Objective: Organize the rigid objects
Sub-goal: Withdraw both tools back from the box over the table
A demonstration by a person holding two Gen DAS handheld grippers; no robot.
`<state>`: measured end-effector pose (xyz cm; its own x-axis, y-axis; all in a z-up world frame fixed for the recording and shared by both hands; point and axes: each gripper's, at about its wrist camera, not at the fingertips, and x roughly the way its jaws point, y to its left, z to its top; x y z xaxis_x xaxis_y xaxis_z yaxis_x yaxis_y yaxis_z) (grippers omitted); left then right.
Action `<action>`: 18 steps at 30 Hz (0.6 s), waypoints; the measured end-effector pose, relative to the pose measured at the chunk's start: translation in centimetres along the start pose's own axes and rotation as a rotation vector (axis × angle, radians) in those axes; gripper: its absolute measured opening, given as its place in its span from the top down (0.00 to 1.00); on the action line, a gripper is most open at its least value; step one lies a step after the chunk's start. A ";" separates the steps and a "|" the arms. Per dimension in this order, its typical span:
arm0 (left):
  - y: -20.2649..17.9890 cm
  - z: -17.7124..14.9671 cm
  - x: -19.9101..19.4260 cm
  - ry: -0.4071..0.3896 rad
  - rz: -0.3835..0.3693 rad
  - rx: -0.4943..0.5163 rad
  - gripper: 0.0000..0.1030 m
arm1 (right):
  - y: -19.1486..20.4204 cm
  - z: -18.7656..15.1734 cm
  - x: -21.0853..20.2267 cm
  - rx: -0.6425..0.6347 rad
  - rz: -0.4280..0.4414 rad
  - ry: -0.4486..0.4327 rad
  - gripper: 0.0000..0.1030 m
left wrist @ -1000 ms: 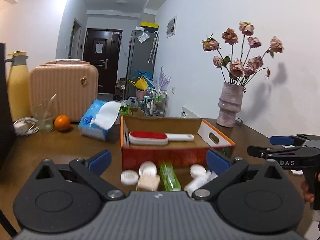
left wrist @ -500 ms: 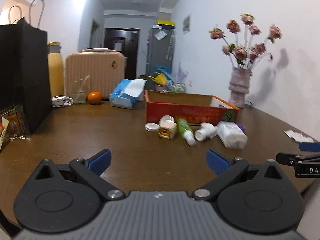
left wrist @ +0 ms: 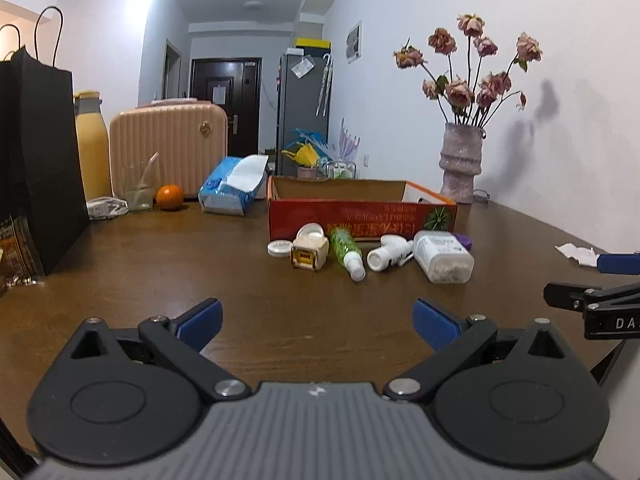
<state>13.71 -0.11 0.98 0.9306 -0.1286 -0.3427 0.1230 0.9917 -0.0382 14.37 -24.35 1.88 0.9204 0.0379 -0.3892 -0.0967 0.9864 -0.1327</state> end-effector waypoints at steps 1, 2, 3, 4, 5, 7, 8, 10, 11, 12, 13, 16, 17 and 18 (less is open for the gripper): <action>0.0 -0.2 0.2 0.003 0.003 0.000 0.00 | 0.1 -0.2 0.3 0.000 0.006 0.007 0.08; 0.0 -0.4 0.3 -0.001 0.009 0.001 0.00 | 0.2 -0.4 0.7 0.000 0.010 0.014 0.08; -0.1 -0.6 0.4 -0.012 0.023 0.004 0.00 | 0.4 -0.6 1.0 0.000 0.012 0.018 0.08; -0.2 -0.9 0.4 -0.029 0.040 0.008 0.00 | 0.5 -0.8 1.4 0.000 0.017 0.025 0.08; -0.3 -1.0 0.5 -0.042 0.048 0.013 0.00 | 0.6 -0.9 1.8 0.002 0.020 0.031 0.08; -0.5 -1.1 0.7 -0.048 0.042 0.023 0.00 | 0.8 -1.1 2.5 0.011 0.023 0.034 0.08; -0.5 -1.1 1.0 -0.045 0.033 0.023 0.00 | 0.8 -1.2 3.0 0.017 0.024 0.035 0.08; -0.5 -1.0 1.7 -0.031 0.027 0.023 0.00 | 0.7 -1.1 3.7 0.029 0.021 0.038 0.08; -0.5 -0.9 2.2 -0.019 0.030 0.026 0.00 | 0.5 -1.1 4.1 0.039 0.016 0.040 0.08; -0.5 -0.8 2.6 -0.011 0.033 0.027 0.00 | 0.4 -1.0 4.5 0.047 0.014 0.043 0.09; -0.4 -0.7 3.0 -0.008 0.034 0.026 0.00 | 0.3 -0.9 4.9 0.054 0.014 0.049 0.09; -0.1 -0.5 4.5 0.014 0.026 0.004 0.00 | 0.0 -0.5 6.4 0.054 0.015 0.063 0.10; -0.1 -0.4 5.2 0.031 0.025 0.000 0.00 | -0.1 -0.3 7.0 0.055 0.014 0.066 0.10; 0.0 -0.2 6.1 0.051 0.025 0.001 0.00 | -0.2 -0.1 7.4 0.058 0.015 0.068 0.10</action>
<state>19.28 -0.93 -1.28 0.9147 -0.1030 -0.3909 0.1001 0.9946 -0.0281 21.16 -24.32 -1.10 0.8909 0.0435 -0.4521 -0.0861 0.9935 -0.0741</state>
